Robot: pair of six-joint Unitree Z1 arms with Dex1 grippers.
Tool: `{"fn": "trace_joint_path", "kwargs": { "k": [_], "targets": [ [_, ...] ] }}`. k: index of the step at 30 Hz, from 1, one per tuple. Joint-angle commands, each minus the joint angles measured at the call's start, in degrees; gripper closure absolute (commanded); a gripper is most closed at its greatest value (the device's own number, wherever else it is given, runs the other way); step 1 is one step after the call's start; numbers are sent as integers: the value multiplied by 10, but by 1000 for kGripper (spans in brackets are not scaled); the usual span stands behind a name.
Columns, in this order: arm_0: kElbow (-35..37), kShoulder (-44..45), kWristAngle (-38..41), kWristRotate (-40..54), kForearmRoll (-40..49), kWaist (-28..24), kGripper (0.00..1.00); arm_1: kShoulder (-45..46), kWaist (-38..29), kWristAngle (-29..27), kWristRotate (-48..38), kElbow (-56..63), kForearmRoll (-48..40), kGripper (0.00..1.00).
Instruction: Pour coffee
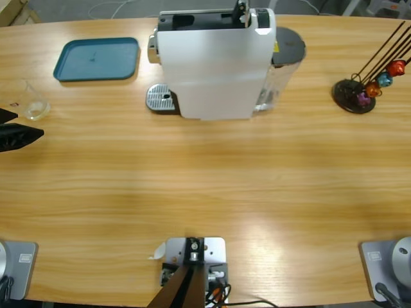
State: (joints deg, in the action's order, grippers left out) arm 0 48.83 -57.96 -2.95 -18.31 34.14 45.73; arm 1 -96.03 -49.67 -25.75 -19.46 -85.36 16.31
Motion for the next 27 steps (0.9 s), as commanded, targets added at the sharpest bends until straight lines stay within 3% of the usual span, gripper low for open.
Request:
{"fn": "trace_joint_path", "kwargs": {
  "k": [1,12,27],
  "targets": [
    [-22,6,8,-4,-6,-5,142,-30,-94,-9,-46,-2,5,1000],
    [-30,19,8,-3,-4,-5,142,-82,-101,-2,-59,-11,7,1000],
    [-44,33,7,27,3,-5,142,-180,-101,83,-106,23,-38,1000]
  ]
}}
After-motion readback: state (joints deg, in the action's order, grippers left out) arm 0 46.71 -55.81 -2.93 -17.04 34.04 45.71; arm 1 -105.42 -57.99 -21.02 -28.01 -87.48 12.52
